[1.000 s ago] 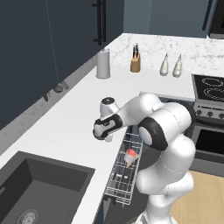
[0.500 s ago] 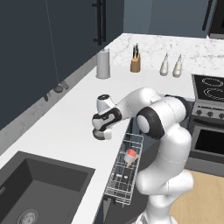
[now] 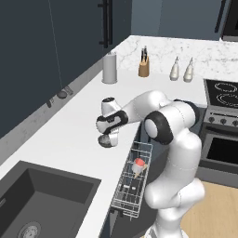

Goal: Pick up the cup and bowl from the counter, place them in the dishwasher, and close the dishwasher door.

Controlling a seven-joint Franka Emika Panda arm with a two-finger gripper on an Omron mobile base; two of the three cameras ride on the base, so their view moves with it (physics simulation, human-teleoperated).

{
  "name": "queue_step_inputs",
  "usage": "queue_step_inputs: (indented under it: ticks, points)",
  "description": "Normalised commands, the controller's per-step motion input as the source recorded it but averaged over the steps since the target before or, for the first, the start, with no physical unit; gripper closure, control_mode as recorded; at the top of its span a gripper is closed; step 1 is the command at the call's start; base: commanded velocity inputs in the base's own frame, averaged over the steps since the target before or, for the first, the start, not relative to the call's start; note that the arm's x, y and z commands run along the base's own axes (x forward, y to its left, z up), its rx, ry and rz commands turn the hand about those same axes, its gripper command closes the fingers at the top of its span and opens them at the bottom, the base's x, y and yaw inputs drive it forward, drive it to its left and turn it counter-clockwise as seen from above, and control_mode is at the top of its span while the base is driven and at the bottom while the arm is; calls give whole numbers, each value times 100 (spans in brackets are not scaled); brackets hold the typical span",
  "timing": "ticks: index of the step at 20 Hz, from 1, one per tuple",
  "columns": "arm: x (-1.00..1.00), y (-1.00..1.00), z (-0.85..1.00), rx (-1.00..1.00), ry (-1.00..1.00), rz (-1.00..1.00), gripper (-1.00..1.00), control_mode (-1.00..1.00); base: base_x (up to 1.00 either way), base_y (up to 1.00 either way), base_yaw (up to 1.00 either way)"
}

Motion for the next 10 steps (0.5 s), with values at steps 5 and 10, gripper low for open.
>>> queue_step_inputs:
  ticks: [5,10]
  points:
    - [-71,0,-8,0,-9,14,-100,-100,0,0,0]
    - [-33,-14,0,1,-1,32,-100,-100,0,0,0]
